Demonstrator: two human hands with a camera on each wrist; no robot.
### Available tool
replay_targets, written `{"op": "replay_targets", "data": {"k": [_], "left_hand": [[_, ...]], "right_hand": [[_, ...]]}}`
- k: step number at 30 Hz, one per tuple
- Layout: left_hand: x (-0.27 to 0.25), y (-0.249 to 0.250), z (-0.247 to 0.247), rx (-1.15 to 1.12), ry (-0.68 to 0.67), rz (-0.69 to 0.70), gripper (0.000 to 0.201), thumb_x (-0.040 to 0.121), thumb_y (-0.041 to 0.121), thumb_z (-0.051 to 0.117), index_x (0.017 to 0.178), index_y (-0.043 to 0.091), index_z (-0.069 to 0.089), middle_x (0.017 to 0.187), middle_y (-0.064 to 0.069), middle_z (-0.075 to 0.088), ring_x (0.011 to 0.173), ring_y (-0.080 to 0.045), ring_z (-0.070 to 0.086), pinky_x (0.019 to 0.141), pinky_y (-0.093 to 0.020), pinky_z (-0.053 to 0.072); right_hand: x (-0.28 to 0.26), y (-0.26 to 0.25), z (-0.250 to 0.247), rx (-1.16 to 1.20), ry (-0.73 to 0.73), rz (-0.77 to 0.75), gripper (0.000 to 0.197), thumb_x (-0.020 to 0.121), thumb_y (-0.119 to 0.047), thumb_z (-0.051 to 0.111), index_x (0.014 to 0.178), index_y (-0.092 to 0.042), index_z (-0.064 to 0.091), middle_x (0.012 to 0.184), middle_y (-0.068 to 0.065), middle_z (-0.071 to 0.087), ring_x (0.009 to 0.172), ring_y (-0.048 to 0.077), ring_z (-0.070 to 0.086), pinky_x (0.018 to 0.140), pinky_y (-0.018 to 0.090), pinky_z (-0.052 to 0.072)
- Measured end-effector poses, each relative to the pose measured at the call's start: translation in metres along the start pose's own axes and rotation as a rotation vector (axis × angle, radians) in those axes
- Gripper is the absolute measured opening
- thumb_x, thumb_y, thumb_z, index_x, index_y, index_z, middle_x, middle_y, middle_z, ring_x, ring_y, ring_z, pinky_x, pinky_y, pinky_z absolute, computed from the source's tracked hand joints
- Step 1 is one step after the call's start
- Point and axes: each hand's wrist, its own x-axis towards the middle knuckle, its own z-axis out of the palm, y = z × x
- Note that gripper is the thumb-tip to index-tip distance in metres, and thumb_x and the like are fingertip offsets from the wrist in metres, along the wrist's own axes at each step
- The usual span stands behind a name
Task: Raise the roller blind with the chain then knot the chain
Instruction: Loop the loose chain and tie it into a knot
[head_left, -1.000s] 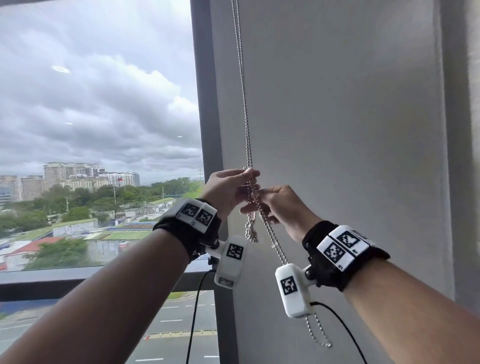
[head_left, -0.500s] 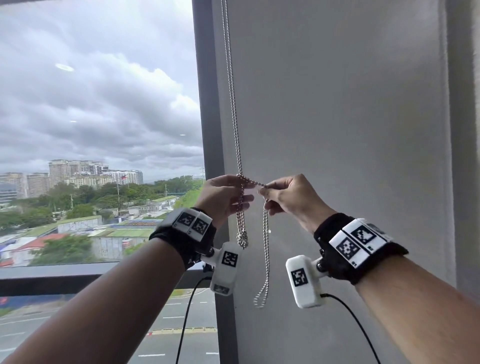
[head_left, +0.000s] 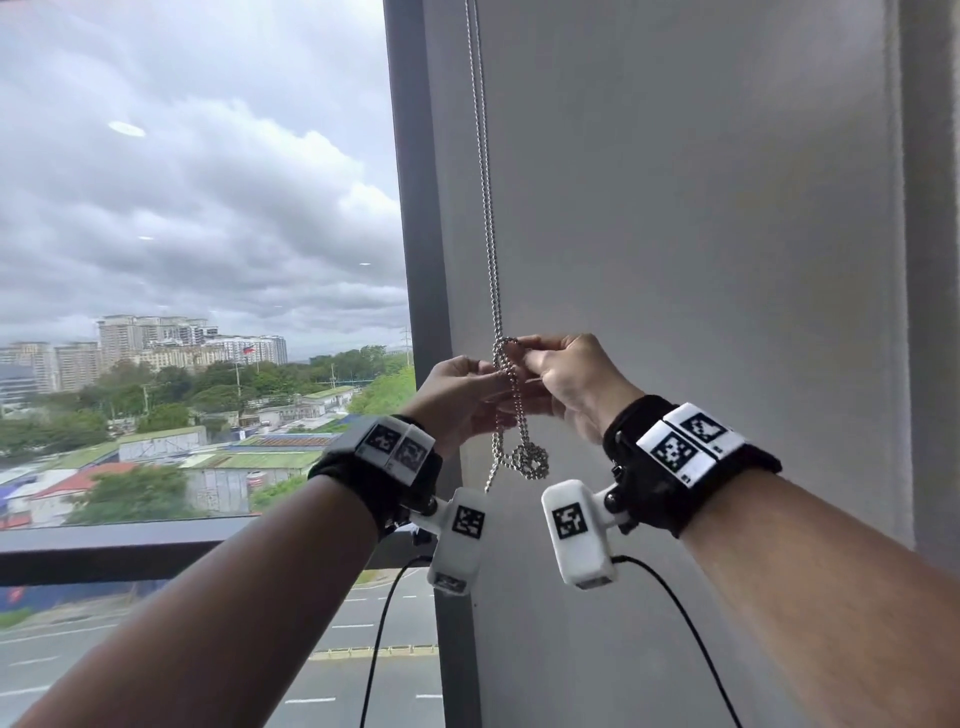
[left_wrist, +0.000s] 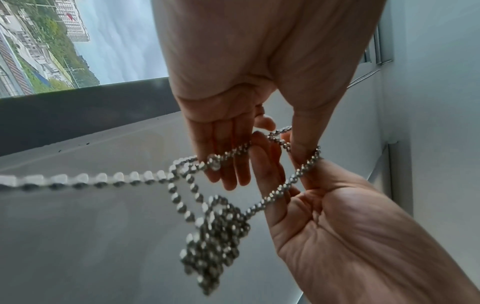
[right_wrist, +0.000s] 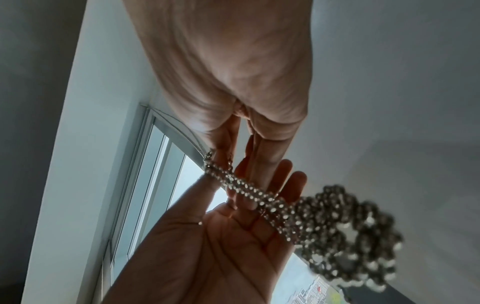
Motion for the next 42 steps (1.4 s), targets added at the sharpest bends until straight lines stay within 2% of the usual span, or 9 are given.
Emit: {"op": "replay_targets", "data": {"k": [2, 4, 7, 17, 23, 30, 34, 39, 42], "left_hand": [[-0.001, -0.001, 0.000, 0.018, -0.012, -0.018, 0.019, 0.082, 0.004, 0.062, 0.078, 0.012, 0.045, 0.068, -0.015, 0.059, 0.061, -0.028, 0.063, 0.055, -0.033, 0.054], [-0.002, -0.002, -0.002, 0.015, -0.001, -0.039, 0.020, 0.082, 0.004, 0.061, 0.080, 0.012, 0.044, 0.063, -0.012, 0.058, 0.046, -0.021, 0.057, 0.047, -0.027, 0.048], [-0.002, 0.000, -0.009, 0.062, 0.029, -0.060, 0.035, 0.074, 0.013, 0.073, 0.085, 0.017, 0.041, 0.068, -0.012, 0.067, 0.039, -0.013, 0.042, 0.040, -0.022, 0.036], [-0.010, 0.019, -0.044, -0.174, -0.057, -0.206, 0.008, 0.082, 0.012, 0.059, 0.078, 0.015, 0.053, 0.075, -0.002, 0.062, 0.036, -0.003, 0.031, 0.031, -0.011, 0.019], [-0.033, -0.004, -0.051, 0.217, -0.174, -0.362, 0.017, 0.080, 0.020, 0.064, 0.091, 0.013, 0.053, 0.058, -0.005, 0.062, 0.031, -0.005, 0.030, 0.032, -0.012, 0.016], [-0.049, -0.063, -0.069, 0.387, -0.191, -0.439, 0.023, 0.082, 0.024, 0.065, 0.062, 0.015, 0.062, 0.047, -0.004, 0.057, 0.033, -0.012, 0.043, 0.039, -0.016, 0.029], [-0.050, -0.077, -0.065, 0.086, -0.167, -0.421, 0.016, 0.083, 0.015, 0.060, 0.068, 0.013, 0.064, 0.060, -0.008, 0.058, 0.051, -0.021, 0.055, 0.055, -0.027, 0.043], [-0.044, -0.079, -0.040, -0.113, -0.154, -0.333, 0.007, 0.079, 0.011, 0.061, 0.084, 0.007, 0.064, 0.060, -0.007, 0.053, 0.054, -0.021, 0.058, 0.071, -0.037, 0.054], [-0.036, -0.075, -0.025, -0.219, -0.122, -0.260, 0.011, 0.078, 0.012, 0.064, 0.087, 0.006, 0.066, 0.064, -0.007, 0.056, 0.055, -0.020, 0.058, 0.067, -0.034, 0.056]], "right_hand": [[-0.001, 0.001, 0.000, 0.037, -0.015, 0.043, 0.013, 0.094, -0.006, 0.057, 0.097, -0.007, 0.069, 0.083, 0.016, 0.072, 0.069, 0.034, 0.068, 0.074, 0.050, 0.061], [-0.003, 0.002, 0.000, 0.053, -0.030, 0.070, 0.014, 0.095, -0.008, 0.056, 0.100, -0.009, 0.068, 0.078, 0.014, 0.070, 0.057, 0.028, 0.066, 0.058, 0.039, 0.060], [-0.005, 0.005, -0.001, -0.016, -0.015, 0.064, 0.019, 0.096, -0.010, 0.055, 0.110, -0.009, 0.068, 0.069, 0.007, 0.064, 0.040, 0.012, 0.053, 0.040, 0.024, 0.042], [-0.003, 0.025, -0.013, -0.310, -0.040, -0.089, 0.023, 0.096, -0.022, 0.055, 0.097, -0.009, 0.074, 0.058, 0.007, 0.060, 0.044, 0.012, 0.036, 0.045, 0.022, 0.031], [0.007, 0.035, -0.016, -0.348, 0.077, -0.179, 0.033, 0.099, -0.027, 0.052, 0.080, -0.008, 0.071, 0.047, 0.000, 0.045, 0.037, 0.008, 0.036, 0.040, 0.020, 0.029], [0.009, 0.046, -0.025, -0.210, 0.122, -0.092, 0.034, 0.101, -0.020, 0.044, 0.070, -0.014, 0.057, 0.048, -0.006, 0.052, 0.041, 0.008, 0.038, 0.038, 0.019, 0.029], [0.010, 0.057, -0.019, -0.037, 0.107, -0.021, 0.033, 0.101, -0.015, 0.036, 0.070, -0.015, 0.047, 0.056, 0.004, 0.045, 0.037, 0.009, 0.034, 0.042, 0.024, 0.026], [0.004, 0.062, -0.006, 0.116, 0.056, 0.010, 0.033, 0.096, -0.002, 0.030, 0.085, -0.014, 0.058, 0.057, 0.000, 0.041, 0.045, 0.011, 0.035, 0.049, 0.026, 0.027], [-0.001, 0.063, 0.001, 0.132, 0.015, 0.003, 0.033, 0.100, -0.009, 0.032, 0.096, -0.011, 0.064, 0.057, 0.001, 0.040, 0.049, 0.013, 0.034, 0.050, 0.027, 0.028]]}}
